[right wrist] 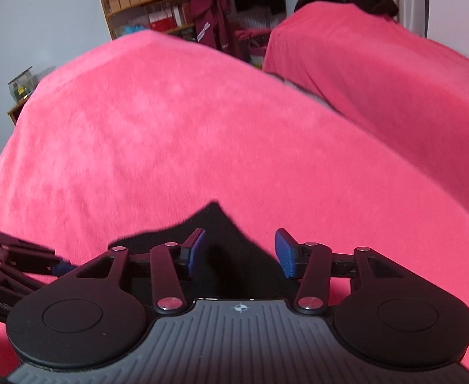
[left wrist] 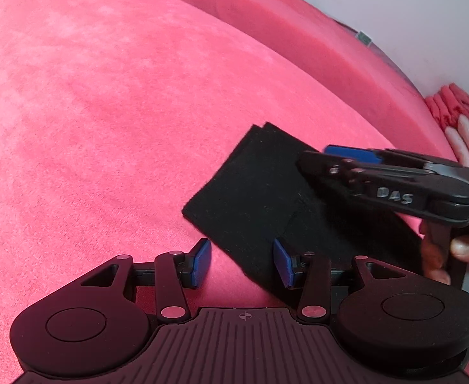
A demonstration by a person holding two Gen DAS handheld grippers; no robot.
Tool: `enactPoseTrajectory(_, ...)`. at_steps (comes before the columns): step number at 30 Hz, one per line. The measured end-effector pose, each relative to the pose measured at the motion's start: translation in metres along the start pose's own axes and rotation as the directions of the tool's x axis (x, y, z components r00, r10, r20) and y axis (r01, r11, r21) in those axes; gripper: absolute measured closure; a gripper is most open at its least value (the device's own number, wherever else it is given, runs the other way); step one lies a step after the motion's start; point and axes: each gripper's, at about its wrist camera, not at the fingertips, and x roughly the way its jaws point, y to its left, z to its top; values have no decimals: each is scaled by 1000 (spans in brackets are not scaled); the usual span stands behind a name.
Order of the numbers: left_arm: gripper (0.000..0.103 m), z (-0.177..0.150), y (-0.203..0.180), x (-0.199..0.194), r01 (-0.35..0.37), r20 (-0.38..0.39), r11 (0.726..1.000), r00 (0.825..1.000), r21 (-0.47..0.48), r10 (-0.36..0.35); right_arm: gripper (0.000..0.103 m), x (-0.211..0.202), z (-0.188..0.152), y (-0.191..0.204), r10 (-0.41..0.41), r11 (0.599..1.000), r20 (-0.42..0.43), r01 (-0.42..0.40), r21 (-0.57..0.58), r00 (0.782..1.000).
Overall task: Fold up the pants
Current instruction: 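Bring the right gripper beside the left gripper and grasp the folded pants edge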
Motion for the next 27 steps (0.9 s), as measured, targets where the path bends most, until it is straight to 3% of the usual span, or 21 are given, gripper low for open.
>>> enactPoseTrajectory(4, 0, 2, 0, 1, 3, -2, 1000, 1000, 0, -3, 57, 10, 0, 18, -15, 999, -2, 15, -46, 1000)
enactPoseTrajectory(5, 0, 2, 1, 1, 5, -3, 1000, 1000, -6, -5, 68, 14, -1, 19, -24, 998, -12, 24, -61, 1000)
enactPoseTrajectory(6, 0, 1, 2, 1, 8, -2, 1000, 1000, -10, -8, 93, 18, 0, 20, -34, 997, -24, 32, -74, 999)
enactPoseTrajectory(7, 0, -1, 2, 0, 9, -1, 1000, 1000, -12, -9, 94, 18, 0, 20, -36, 996, -25, 34, -84, 999)
enactPoseTrajectory(15, 0, 1, 4, 3, 7, -11, 1000, 1000, -18, -8, 95, 0, 24, 35, -46, 992, 94, 56, -114, 995)
enactPoseTrajectory(18, 0, 3, 1, 3, -2, -16, 1000, 1000, -3, 2, 95, 29, 18, 34, -127, 984, -10, 124, -126, 992)
enactPoseTrajectory(21, 0, 4, 0, 2, -4, -21, 1000, 1000, 5, 4, 92, 16, 20, 25, -108, 993, 33, 110, -52, 994)
enactPoseTrajectory(22, 0, 4, 0, 1, -6, -23, 1000, 1000, 3, 6, 88, 7, 22, 23, -103, 994, 55, 105, -34, 993)
enactPoseTrajectory(23, 0, 4, 0, 0, -8, -25, 1000, 1000, 2, 9, 75, -3, 23, 20, -96, 995, 72, 98, -15, 993)
enactPoseTrajectory(24, 0, 4, 0, -3, -11, -25, 1000, 1000, 3, 11, 69, -15, 24, 16, -92, 996, 92, 92, 3, 992)
enactPoseTrajectory(27, 0, 5, -5, -10, -19, -17, 999, 1000, 28, 19, 69, -61, 10, 1, -106, 994, 137, 100, 49, 985)
